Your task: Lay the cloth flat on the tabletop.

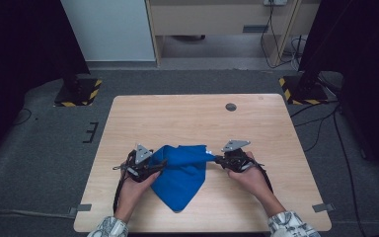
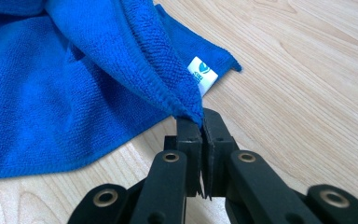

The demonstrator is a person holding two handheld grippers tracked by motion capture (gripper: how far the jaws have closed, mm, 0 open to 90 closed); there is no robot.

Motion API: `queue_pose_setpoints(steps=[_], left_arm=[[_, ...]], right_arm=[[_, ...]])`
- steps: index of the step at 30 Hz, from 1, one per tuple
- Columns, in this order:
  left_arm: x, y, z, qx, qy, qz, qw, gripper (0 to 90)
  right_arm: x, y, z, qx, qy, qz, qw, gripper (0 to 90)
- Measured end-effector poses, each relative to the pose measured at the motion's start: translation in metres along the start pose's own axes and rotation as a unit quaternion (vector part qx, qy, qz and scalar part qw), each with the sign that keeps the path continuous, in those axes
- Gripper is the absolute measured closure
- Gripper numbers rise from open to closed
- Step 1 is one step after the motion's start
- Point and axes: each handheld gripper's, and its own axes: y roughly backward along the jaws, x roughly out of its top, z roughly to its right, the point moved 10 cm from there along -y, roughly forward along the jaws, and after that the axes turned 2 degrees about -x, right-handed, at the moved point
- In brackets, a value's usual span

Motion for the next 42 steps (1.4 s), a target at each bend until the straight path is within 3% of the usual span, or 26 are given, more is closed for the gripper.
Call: queue_pose_setpoints(steps=[2,5,6,7,10,13,19,27,33,42], left_arm=[[0.0,-0.003,0.001,0.003,-0.007,-0.003,1.0,34.3],[-0.002,-0.009,0.001,0.006,-0.015,-0.015,0.9998,49.2],[-0.002,-0.011,0.001,0.008,-0.019,-0.019,0.9996,49.2],[-0.002,-0.011,-0.001,0.012,-0.022,-0.023,0.9994,60.1],[0.001,-0.01,-0.003,0.008,-0.021,-0.027,0.9994,73.4],[0.007,-0.004,-0.004,-0.004,-0.007,-0.009,0.9999,81.3],[0.023,-0.003,-0.003,-0.028,0.022,0.015,0.9992,86.0],[0.04,-0.012,-0.005,-0.031,0.029,0.021,0.9989,87.3],[0.06,-0.016,-0.003,-0.034,0.02,0.026,0.9989,88.0],[0.078,-0.018,-0.009,-0.034,0.021,0.028,0.9988,88.2]], right_arm=[[0.0,0.0,0.0,0.0,-0.001,0.0,1.0,87.6],[0.0,-0.001,0.0,-0.001,-0.001,0.0,1.0,87.7],[0.0,-0.001,0.0,-0.001,-0.001,0.0,1.0,87.7],[0.001,0.0,0.001,-0.001,-0.001,0.001,1.0,87.7],[0.002,0.002,0.004,-0.003,-0.004,0.005,1.0,87.7],[0.002,0.004,0.008,-0.006,-0.01,0.007,0.9999,87.7],[0.004,0.012,0.016,-0.008,-0.018,0.015,0.9997,87.7],[0.004,0.029,0.036,-0.02,-0.029,0.02,0.9992,87.7],[-0.002,0.047,0.048,-0.032,-0.033,0.023,0.9987,87.6],[-0.006,0.05,0.051,-0.039,-0.038,0.024,0.9982,86.6]])
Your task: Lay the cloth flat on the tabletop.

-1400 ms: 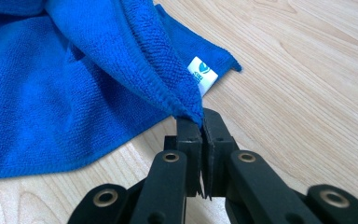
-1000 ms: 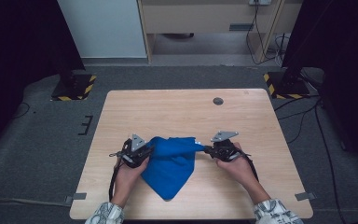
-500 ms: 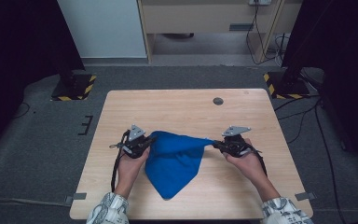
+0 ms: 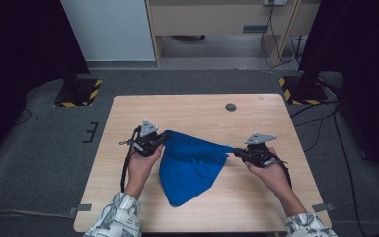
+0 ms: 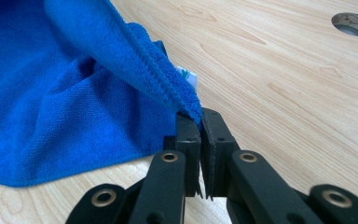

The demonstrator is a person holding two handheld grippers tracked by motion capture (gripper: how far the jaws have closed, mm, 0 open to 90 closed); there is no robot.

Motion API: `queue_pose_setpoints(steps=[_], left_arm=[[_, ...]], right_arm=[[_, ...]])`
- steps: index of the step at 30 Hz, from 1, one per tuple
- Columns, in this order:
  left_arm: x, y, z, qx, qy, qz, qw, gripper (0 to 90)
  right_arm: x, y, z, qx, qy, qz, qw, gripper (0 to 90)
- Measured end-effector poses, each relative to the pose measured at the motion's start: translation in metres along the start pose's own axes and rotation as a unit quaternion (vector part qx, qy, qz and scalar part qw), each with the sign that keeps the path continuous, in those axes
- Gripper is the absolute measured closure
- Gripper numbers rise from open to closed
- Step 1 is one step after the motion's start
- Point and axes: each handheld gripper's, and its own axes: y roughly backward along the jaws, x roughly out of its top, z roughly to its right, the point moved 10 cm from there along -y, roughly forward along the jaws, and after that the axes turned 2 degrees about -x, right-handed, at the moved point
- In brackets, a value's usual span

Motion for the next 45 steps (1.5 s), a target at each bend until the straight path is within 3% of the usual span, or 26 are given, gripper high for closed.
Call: queue_pose_setpoints(steps=[12,18,21,23,27,34,37,45], left_arm=[[-0.019,-0.001,-0.018,0.006,0.027,-0.015,0.9995,88.2],[-0.026,-0.002,-0.023,0.007,0.033,-0.02,0.9992,88.2],[-0.03,-0.003,-0.026,0.007,0.037,-0.024,0.999,88.2],[-0.032,-0.003,-0.028,0.008,0.041,-0.025,0.9988,88.2],[-0.033,-0.003,-0.029,0.007,0.043,-0.025,0.9987,88.2],[-0.028,-0.001,-0.028,0.005,0.041,-0.02,0.999,88.1],[-0.021,0.0,-0.026,-0.008,0.053,-0.007,0.9985,88.1],[-0.001,0.004,-0.019,-0.008,0.039,0.003,0.9992,88.0]], right_arm=[[-0.001,-0.034,-0.002,-0.004,0.005,-0.016,0.9999,80.8],[-0.004,-0.051,-0.001,-0.007,0.006,-0.021,0.9997,72.0],[-0.003,-0.053,0.001,-0.013,0.006,-0.02,0.9997,71.7],[-0.003,-0.053,0.003,-0.011,0.004,-0.014,0.9998,78.6],[0.001,-0.05,0.005,-0.011,-0.005,0.002,0.9999,86.5],[0.013,-0.038,0.008,-0.011,-0.014,0.023,0.9996,87.3],[0.02,-0.027,0.011,-0.019,-0.011,0.031,0.9993,87.4],[0.048,0.007,0.01,-0.014,0.006,0.066,0.9977,87.5]])
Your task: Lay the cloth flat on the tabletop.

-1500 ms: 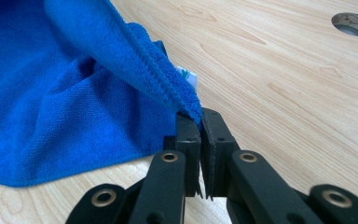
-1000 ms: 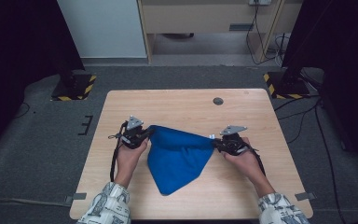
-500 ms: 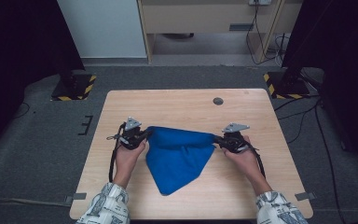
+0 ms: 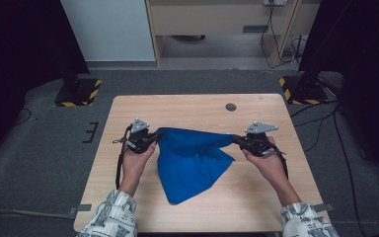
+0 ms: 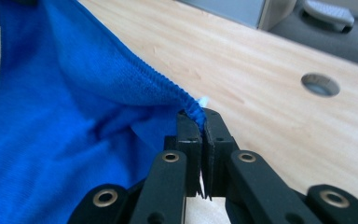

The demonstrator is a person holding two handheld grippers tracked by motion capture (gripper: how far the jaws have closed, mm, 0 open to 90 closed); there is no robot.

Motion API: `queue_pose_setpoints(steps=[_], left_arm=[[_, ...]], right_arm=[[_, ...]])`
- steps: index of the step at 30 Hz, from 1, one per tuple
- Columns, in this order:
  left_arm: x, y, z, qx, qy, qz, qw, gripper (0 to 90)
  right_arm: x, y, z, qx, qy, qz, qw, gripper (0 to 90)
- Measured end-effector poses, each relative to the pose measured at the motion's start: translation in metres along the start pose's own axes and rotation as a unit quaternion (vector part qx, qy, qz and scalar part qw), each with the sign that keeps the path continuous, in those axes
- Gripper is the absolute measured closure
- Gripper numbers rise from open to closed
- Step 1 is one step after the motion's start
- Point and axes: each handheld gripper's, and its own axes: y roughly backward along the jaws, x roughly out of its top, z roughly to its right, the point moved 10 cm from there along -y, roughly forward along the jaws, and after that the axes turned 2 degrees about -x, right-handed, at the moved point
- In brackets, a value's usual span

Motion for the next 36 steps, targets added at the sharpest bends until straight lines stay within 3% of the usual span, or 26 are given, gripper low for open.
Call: queue_pose_setpoints(steps=[6,24,36], left_arm=[[0.007,-0.002,0.002,-0.004,-0.002,0.0,1.0,87.9],[0.029,0.002,0.019,-0.02,-0.017,0.015,0.9995,87.7],[0.046,0.002,0.035,-0.03,-0.033,0.025,0.9987,87.7]], right_arm=[[0.015,0.015,0.007,-0.006,-0.003,0.009,0.9999,87.5],[0.034,0.036,0.021,-0.021,-0.016,0.028,0.9993,87.6],[0.042,0.062,0.027,-0.034,-0.016,0.038,0.9986,87.5]])
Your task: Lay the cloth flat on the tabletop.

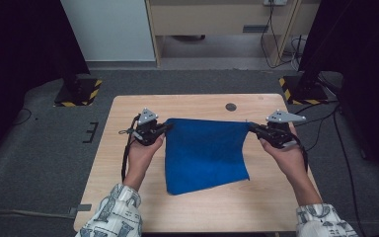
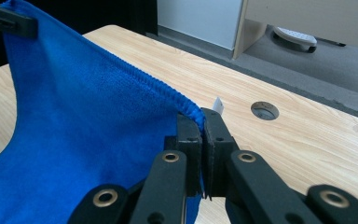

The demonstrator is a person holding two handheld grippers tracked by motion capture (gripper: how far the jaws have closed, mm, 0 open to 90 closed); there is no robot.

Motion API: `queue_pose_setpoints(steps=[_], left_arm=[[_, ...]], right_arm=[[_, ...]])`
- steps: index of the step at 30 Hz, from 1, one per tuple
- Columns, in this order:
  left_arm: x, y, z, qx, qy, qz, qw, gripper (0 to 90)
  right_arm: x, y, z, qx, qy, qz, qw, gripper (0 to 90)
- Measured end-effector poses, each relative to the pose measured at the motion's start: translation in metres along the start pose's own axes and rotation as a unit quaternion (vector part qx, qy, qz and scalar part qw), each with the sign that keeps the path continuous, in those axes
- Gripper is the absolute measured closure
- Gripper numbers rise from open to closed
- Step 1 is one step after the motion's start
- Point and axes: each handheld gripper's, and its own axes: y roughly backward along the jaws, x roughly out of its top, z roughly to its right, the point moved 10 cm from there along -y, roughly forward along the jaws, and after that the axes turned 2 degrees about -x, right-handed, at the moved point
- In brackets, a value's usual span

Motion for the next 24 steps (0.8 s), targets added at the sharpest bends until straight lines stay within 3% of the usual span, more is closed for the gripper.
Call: queue_pose_setpoints(steps=[15,24], left_arm=[[0.007,0.003,0.006,-0.009,-0.004,0.007,0.9999,87.6],[0.011,0.014,0.013,-0.015,-0.018,0.011,0.9997,87.6]], right_arm=[[0.005,0.011,0.001,-0.006,0.001,0.015,0.9999,87.4],[0.008,0.022,-0.005,-0.001,0.004,0.025,0.9997,87.4]])
